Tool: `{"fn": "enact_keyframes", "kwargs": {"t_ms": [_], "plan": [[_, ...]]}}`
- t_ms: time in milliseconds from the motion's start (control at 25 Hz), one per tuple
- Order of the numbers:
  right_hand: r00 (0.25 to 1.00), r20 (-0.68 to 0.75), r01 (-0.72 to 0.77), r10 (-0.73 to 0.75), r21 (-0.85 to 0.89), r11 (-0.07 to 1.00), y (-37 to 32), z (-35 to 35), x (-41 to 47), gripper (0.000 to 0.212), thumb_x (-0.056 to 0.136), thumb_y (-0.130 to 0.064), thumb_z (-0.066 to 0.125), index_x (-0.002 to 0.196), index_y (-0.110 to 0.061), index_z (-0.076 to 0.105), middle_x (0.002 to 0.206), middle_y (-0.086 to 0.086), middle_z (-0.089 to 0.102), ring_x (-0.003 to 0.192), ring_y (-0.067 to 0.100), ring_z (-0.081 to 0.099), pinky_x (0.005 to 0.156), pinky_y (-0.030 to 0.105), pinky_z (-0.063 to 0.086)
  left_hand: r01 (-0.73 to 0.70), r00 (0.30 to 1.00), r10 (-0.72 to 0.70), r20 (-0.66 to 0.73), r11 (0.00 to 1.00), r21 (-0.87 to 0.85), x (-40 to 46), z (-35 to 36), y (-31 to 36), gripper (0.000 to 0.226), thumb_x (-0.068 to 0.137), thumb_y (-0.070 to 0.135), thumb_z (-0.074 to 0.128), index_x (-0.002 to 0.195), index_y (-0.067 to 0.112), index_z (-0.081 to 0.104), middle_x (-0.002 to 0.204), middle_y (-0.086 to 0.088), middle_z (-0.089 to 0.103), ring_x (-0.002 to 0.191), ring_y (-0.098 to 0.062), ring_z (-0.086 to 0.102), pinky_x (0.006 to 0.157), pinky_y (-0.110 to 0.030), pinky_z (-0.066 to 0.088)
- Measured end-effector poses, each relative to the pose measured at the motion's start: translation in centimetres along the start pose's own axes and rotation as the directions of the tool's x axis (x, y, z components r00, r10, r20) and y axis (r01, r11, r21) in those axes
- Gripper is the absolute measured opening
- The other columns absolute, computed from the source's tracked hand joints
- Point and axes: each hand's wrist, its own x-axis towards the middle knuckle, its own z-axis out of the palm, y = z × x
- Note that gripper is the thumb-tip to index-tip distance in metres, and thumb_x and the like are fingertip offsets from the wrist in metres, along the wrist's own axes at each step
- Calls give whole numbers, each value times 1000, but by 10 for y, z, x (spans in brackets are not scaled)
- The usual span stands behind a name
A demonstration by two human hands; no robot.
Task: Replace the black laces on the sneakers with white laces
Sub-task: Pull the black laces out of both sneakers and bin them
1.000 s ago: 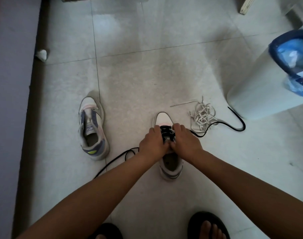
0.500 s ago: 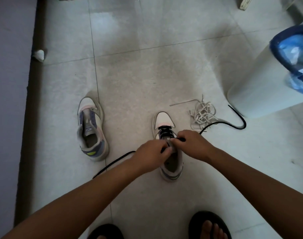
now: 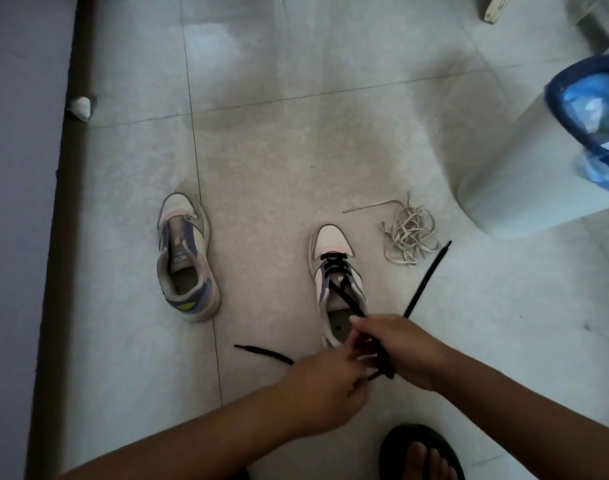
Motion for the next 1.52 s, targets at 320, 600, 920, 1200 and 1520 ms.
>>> {"fn": "enact_keyframes", "kwargs": {"t_ms": [320,600,920,1200,1520], "plan": [[995,33,96,-98,49,994,-46,-57,-6,18,89,-22,54,80,-7,58,47,1,42,35,9,29,36,19,29,-228,963,261,60,680,697,36,-30,-80,26,65,28,78,90,34,73,102,6,69,107,-21,64,78,-25,54],[981,-116,181,-156,249,952,-117,-120,11,24,97,-21,40,81,-10,53,43,-8,37,32,0,26,30,11,23,-124,949,266,-167,806,579,43,2,-54,21,72,16,50,66,20,70,73,-4,66,76,-27,67,60,-24,51],[769,-376,446,-516,-263,856,-178,-122,46,34,88,-3,58,119,-17,59,102,1,60,85,11,57,71,14,43,-9,927,98,-362,971,240,36,23,-47,31,61,1,79,90,7,71,85,-13,67,81,-32,64,71,-30,54],[832,-29,275,-554,-846,457,-71,-27,55,15,89,-22,60,100,-11,62,106,11,58,93,21,54,75,26,38,108,831,-89,-549,994,2,17,11,-70,19,77,3,70,95,-1,67,93,-17,63,82,-32,62,67,-38,54],[707,172,225,-686,-974,-13,6,14,35,28,77,-28,74,95,-6,69,95,16,63,80,35,64,62,37,51,-78,858,355,-370,803,590,34,-9,-89,18,75,5,52,73,13,68,73,-6,64,61,-23,60,43,-25,42]]}}
